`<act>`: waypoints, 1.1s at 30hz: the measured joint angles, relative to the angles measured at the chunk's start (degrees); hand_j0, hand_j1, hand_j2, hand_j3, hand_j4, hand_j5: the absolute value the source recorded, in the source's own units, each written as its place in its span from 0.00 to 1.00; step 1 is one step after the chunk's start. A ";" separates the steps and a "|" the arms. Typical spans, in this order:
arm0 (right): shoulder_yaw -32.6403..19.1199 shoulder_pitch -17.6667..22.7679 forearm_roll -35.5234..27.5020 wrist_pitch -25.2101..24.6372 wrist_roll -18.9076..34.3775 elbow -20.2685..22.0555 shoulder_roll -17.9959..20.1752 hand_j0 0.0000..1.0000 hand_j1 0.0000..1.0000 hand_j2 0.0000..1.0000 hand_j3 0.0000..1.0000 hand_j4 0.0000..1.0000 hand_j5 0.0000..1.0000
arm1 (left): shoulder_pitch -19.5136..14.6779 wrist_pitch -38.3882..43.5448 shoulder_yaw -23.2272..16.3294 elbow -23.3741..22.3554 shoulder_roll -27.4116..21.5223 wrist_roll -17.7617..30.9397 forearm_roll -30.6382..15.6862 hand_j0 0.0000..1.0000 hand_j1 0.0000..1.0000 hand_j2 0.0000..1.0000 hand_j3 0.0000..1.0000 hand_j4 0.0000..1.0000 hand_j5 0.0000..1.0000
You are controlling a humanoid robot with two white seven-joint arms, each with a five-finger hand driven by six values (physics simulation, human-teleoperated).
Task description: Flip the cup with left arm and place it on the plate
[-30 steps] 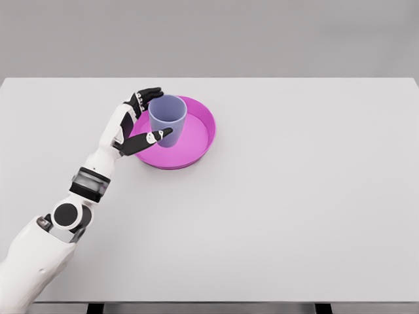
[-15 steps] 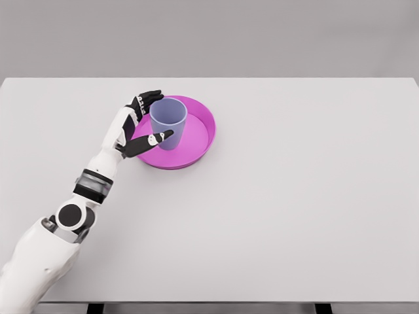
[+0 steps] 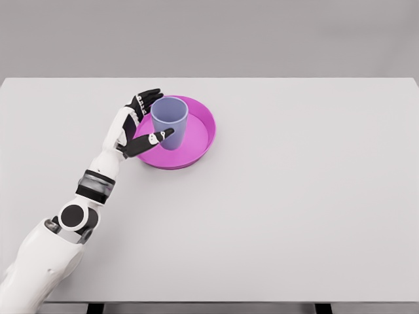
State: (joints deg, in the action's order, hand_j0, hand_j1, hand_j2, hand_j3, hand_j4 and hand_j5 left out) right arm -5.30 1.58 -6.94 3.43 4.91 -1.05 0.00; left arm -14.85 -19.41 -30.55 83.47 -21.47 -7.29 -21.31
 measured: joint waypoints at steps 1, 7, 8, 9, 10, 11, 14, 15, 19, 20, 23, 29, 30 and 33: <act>0.01 0.00 0.00 0.00 0.00 0.00 0.00 1.00 1.00 1.00 1.00 1.00 1.00 | 0.00 0.00 0.01 -0.01 0.01 0.01 -0.06 0.83 0.83 0.83 0.83 0.83 0.83; -0.01 0.00 0.00 0.00 0.00 0.00 0.00 1.00 1.00 1.00 1.00 1.00 1.00 | 0.00 0.18 0.05 -0.08 -0.07 0.07 -0.15 1.00 1.00 1.00 1.00 1.00 1.00; 0.00 0.00 0.00 0.00 0.00 0.00 0.00 1.00 1.00 1.00 1.00 1.00 1.00 | 0.00 0.25 0.05 -0.09 -0.10 0.07 -0.16 1.00 1.00 1.00 1.00 1.00 1.00; -0.02 0.00 0.00 0.00 0.00 0.00 0.00 1.00 1.00 1.00 1.00 1.00 1.00 | 0.00 0.30 0.05 -0.09 -0.15 0.08 -0.16 1.00 1.00 1.00 1.00 1.00 1.00; -0.03 0.00 0.00 0.00 0.00 0.00 0.00 1.00 1.00 1.00 1.00 1.00 1.00 | 0.00 0.34 0.05 -0.10 -0.21 0.08 -0.16 1.00 1.00 1.00 1.00 1.00 1.00; -0.02 0.00 0.00 0.00 0.00 0.00 0.00 1.00 1.00 1.00 1.00 1.00 1.00 | 0.00 0.37 0.05 -0.09 -0.28 0.08 -0.14 1.00 1.00 1.00 1.00 1.00 1.00; 0.00 0.00 0.00 0.00 0.00 0.00 0.00 1.00 1.00 1.00 1.00 1.00 1.00 | 0.00 0.41 0.05 -0.01 -0.44 0.08 -0.10 1.00 1.00 1.00 1.00 1.00 1.00; 0.00 0.00 0.00 0.00 0.00 0.00 0.00 1.00 1.00 1.00 1.00 1.00 1.00 | 0.09 0.42 0.06 0.07 -0.48 0.08 -0.08 1.00 1.00 1.00 1.00 1.00 1.00; 0.00 0.00 0.00 0.00 0.00 0.00 0.00 1.00 1.00 1.00 1.00 1.00 1.00 | -0.09 0.41 0.04 0.64 -0.65 0.08 0.24 1.00 1.00 1.00 1.00 1.00 1.00; 0.00 0.00 0.00 0.00 0.00 0.00 0.00 1.00 1.00 1.00 1.00 1.00 1.00 | -0.09 0.41 0.03 0.98 -0.70 0.08 0.32 1.00 1.00 1.00 1.00 1.00 1.00; 0.00 0.00 0.00 0.00 0.00 0.00 0.00 1.00 1.00 1.00 1.00 1.00 1.00 | 0.53 0.43 0.00 2.15 -0.88 0.08 0.52 1.00 1.00 1.00 1.00 1.00 1.00; 0.00 0.00 0.00 0.00 0.00 0.00 0.00 1.00 1.00 1.00 1.00 1.00 1.00 | 1.49 0.51 0.05 4.94 -2.51 0.08 0.77 1.00 1.00 1.00 1.00 1.00 1.00; -0.01 0.00 0.00 0.00 0.00 0.00 0.00 1.00 1.00 1.00 1.00 1.00 1.00 | 1.49 0.52 0.05 5.26 -2.77 0.08 0.78 1.00 1.00 1.00 1.00 1.00 1.00; -0.01 0.00 0.00 0.00 0.00 0.00 0.00 1.00 1.00 1.00 1.00 1.00 1.00 | 1.67 0.52 0.08 6.01 -3.22 0.08 0.79 1.00 1.00 1.00 1.00 1.00 1.00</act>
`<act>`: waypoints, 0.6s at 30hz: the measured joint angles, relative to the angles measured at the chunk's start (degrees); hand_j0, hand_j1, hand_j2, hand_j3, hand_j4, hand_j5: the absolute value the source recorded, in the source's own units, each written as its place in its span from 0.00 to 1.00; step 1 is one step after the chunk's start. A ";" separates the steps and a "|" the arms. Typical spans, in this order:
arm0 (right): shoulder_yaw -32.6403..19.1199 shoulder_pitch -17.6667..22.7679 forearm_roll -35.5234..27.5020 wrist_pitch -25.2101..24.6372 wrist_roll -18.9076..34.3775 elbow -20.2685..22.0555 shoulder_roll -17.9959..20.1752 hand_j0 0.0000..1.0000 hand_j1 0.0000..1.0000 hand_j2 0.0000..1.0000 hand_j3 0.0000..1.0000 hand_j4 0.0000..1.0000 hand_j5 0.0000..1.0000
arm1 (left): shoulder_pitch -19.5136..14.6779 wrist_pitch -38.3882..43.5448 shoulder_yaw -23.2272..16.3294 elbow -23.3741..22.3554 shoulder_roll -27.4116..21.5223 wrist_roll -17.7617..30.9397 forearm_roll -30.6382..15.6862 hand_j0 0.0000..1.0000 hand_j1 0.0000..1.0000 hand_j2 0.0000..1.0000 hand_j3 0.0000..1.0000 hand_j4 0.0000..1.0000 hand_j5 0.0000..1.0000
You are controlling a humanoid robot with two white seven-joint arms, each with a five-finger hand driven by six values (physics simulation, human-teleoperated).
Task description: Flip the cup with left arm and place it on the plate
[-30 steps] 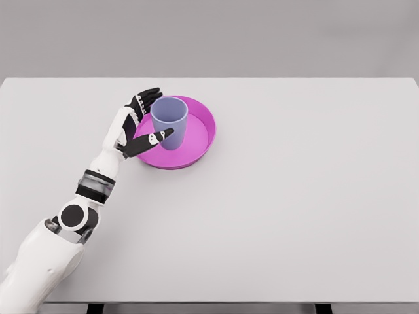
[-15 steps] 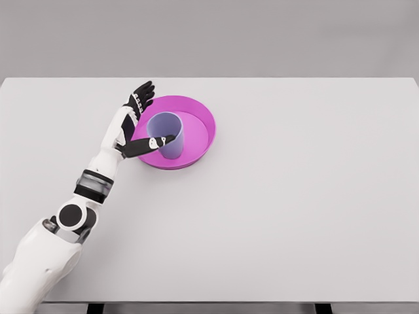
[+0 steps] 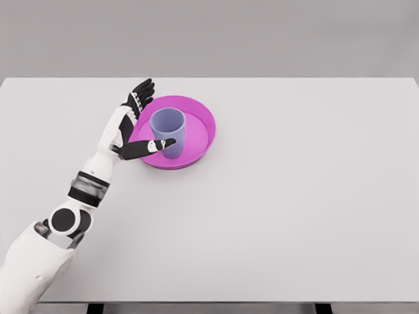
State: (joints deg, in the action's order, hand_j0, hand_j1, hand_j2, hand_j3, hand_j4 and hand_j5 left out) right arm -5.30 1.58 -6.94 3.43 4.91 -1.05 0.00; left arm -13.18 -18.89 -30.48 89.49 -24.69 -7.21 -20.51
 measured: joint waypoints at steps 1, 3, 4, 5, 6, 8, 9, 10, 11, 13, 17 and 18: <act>0.00 0.00 0.00 0.00 0.00 0.00 0.00 1.00 1.00 1.00 1.00 1.00 1.00 | 0.00 -0.03 0.02 0.21 -0.09 0.00 0.00 1.00 1.00 1.00 1.00 1.00 1.00; -0.01 0.00 0.00 0.00 0.00 0.00 0.00 1.00 1.00 1.00 1.00 1.00 1.00 | 0.18 -0.17 0.05 0.63 -0.42 0.00 0.01 1.00 1.00 1.00 1.00 1.00 1.00; -0.01 0.00 0.00 0.00 0.00 0.00 0.00 1.00 1.00 1.00 1.00 1.00 1.00 | 0.44 -0.25 0.05 1.16 -1.01 0.00 0.02 1.00 1.00 1.00 1.00 1.00 1.00; -0.01 0.00 0.00 0.00 0.00 0.00 0.00 1.00 1.00 1.00 1.00 1.00 1.00 | 1.05 -0.31 0.08 2.00 -1.88 0.00 0.04 1.00 1.00 1.00 1.00 1.00 1.00; 0.00 0.00 0.00 0.00 0.00 0.00 0.00 1.00 1.00 1.00 1.00 1.00 1.00 | 1.14 -0.36 0.10 2.97 -2.95 0.00 0.06 1.00 1.00 1.00 1.00 1.00 1.00; 0.00 0.00 0.00 0.00 0.00 0.00 0.00 1.00 1.00 1.00 1.00 1.00 1.00 | 1.23 -0.47 0.26 4.85 -5.52 0.00 0.31 1.00 1.00 1.00 1.00 1.00 1.00; -0.02 0.00 0.00 0.00 0.00 0.00 0.00 1.00 1.00 1.00 1.00 1.00 1.00 | 1.23 -0.51 0.51 5.71 -6.90 0.00 1.07 1.00 1.00 1.00 1.00 1.00 1.00; -0.02 0.00 0.00 0.00 0.00 0.00 0.00 1.00 1.00 1.00 1.00 1.00 1.00 | 1.23 -0.51 0.92 6.47 -8.34 0.01 2.43 1.00 1.00 1.00 1.00 1.00 1.00; -0.02 0.00 0.00 0.00 0.00 0.00 0.00 1.00 1.00 1.00 1.00 1.00 1.00 | 1.23 -0.51 1.43 7.12 -10.03 0.01 4.18 1.00 1.00 1.00 1.00 1.00 1.00; -0.02 0.00 0.00 0.00 0.00 0.00 0.00 1.00 1.00 1.00 1.00 1.00 1.00 | 1.23 -0.52 2.37 7.95 -14.07 0.00 8.06 1.00 1.00 1.00 1.00 1.00 1.00; 0.00 0.00 0.00 0.00 0.00 0.00 0.00 1.00 1.00 1.00 1.00 1.00 1.00 | 1.49 -0.52 5.38 8.49 -21.84 -0.17 17.81 1.00 1.00 1.00 1.00 1.00 1.00; 0.01 0.00 0.00 0.00 0.00 0.00 0.00 1.00 1.00 1.00 1.00 1.00 1.00 | 2.19 -0.52 5.91 8.55 -23.52 -0.19 19.34 1.00 1.00 1.00 1.00 1.00 1.00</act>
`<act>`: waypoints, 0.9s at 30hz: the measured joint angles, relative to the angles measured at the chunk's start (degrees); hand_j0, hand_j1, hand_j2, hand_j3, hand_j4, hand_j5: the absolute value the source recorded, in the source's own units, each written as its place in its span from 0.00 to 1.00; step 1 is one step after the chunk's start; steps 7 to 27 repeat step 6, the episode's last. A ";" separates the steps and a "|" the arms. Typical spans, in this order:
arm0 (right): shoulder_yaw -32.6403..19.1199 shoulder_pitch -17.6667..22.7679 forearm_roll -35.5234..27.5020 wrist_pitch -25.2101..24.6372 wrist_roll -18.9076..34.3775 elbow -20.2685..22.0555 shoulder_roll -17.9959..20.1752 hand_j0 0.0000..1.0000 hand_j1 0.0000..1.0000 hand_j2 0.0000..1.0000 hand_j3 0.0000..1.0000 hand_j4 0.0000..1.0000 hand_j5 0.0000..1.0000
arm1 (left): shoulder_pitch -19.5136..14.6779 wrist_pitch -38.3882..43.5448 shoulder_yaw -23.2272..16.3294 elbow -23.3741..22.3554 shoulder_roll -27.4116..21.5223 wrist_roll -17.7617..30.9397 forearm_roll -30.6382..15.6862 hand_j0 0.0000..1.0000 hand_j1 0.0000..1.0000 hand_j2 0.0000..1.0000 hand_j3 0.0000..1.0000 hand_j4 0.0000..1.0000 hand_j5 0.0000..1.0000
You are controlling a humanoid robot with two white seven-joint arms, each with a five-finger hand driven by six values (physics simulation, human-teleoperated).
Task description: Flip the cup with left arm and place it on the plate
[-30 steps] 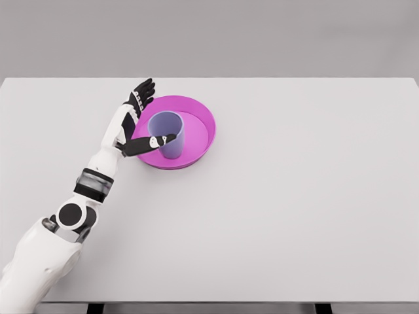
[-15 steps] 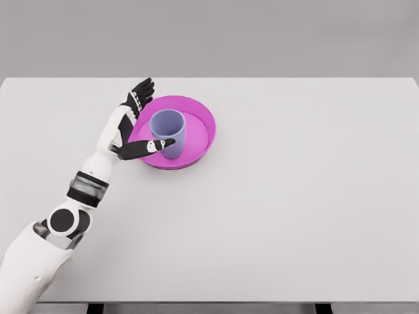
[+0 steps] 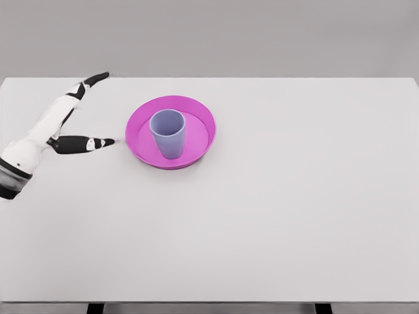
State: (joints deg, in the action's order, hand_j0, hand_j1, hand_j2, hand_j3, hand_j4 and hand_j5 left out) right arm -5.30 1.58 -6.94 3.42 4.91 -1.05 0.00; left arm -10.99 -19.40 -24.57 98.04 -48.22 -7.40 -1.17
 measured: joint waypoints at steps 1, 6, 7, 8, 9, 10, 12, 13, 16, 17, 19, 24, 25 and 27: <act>0.00 0.00 0.00 0.00 0.00 0.00 0.00 1.00 1.00 1.00 1.00 1.00 1.00 | 0.18 0.00 0.38 0.06 -1.54 -0.01 1.10 1.00 1.00 1.00 1.00 1.00 1.00; 0.01 0.00 0.00 0.00 0.00 0.00 0.00 1.00 1.00 1.00 1.00 1.00 1.00 | 0.53 -0.02 1.18 0.71 -9.44 -0.04 3.40 1.00 1.00 1.00 1.00 1.00 1.00; 0.01 0.00 0.00 0.00 0.00 0.00 0.00 1.00 1.00 1.00 1.00 1.00 1.00 | 0.53 -0.02 1.18 0.71 -9.44 -0.04 3.40 1.00 1.00 1.00 1.00 1.00 1.00; 0.01 0.00 0.00 0.00 0.00 0.00 0.00 1.00 1.00 1.00 1.00 1.00 1.00 | 0.53 -0.02 1.18 0.71 -9.44 -0.04 3.40 1.00 1.00 1.00 1.00 1.00 1.00; 0.01 0.00 0.00 0.00 0.00 0.00 0.00 1.00 1.00 1.00 1.00 1.00 1.00 | 0.53 -0.02 1.18 0.71 -9.44 -0.04 3.40 1.00 1.00 1.00 1.00 1.00 1.00; 0.01 0.00 0.00 0.00 0.00 0.00 0.00 1.00 1.00 1.00 1.00 1.00 1.00 | 0.53 -0.02 1.18 0.71 -9.44 -0.04 3.40 1.00 1.00 1.00 1.00 1.00 1.00; 0.01 0.00 0.00 0.00 0.00 0.00 0.00 1.00 1.00 1.00 1.00 1.00 1.00 | 0.53 -0.02 1.18 0.71 -9.44 -0.04 3.40 1.00 1.00 1.00 1.00 1.00 1.00; 0.01 0.00 0.00 0.00 0.00 0.00 0.00 1.00 1.00 1.00 1.00 1.00 1.00 | 0.53 -0.02 1.18 0.71 -9.44 -0.04 3.40 1.00 1.00 1.00 1.00 1.00 1.00; 0.01 0.00 0.00 0.00 0.00 0.00 0.00 1.00 1.00 1.00 1.00 1.00 1.00 | 0.53 -0.02 1.18 0.71 -9.44 -0.04 3.40 1.00 1.00 1.00 1.00 1.00 1.00; 0.01 0.00 0.00 0.00 0.00 0.00 0.00 1.00 1.00 1.00 1.00 1.00 1.00 | 0.53 -0.02 1.18 0.71 -9.44 -0.04 3.40 1.00 1.00 1.00 1.00 1.00 1.00; 0.01 0.00 0.00 0.00 0.00 0.00 0.00 1.00 1.00 1.00 1.00 1.00 1.00 | 0.53 -0.02 1.18 0.71 -9.44 -0.04 3.40 1.00 1.00 1.00 1.00 1.00 1.00; 0.01 0.00 0.00 0.00 0.00 0.00 0.00 1.00 1.00 1.00 1.00 1.00 1.00 | 0.53 -0.02 1.18 0.71 -9.44 -0.04 3.40 1.00 1.00 1.00 1.00 1.00 1.00; 0.01 0.00 0.00 0.00 0.00 0.00 0.00 1.00 1.00 1.00 1.00 1.00 1.00 | 0.53 -0.02 1.18 0.71 -9.44 -0.04 3.40 1.00 1.00 1.00 1.00 1.00 1.00; 0.01 0.00 0.00 0.00 0.00 0.00 0.00 1.00 1.00 1.00 1.00 1.00 1.00 | 0.53 -0.02 1.18 0.71 -9.44 -0.04 3.40 1.00 1.00 1.00 1.00 1.00 1.00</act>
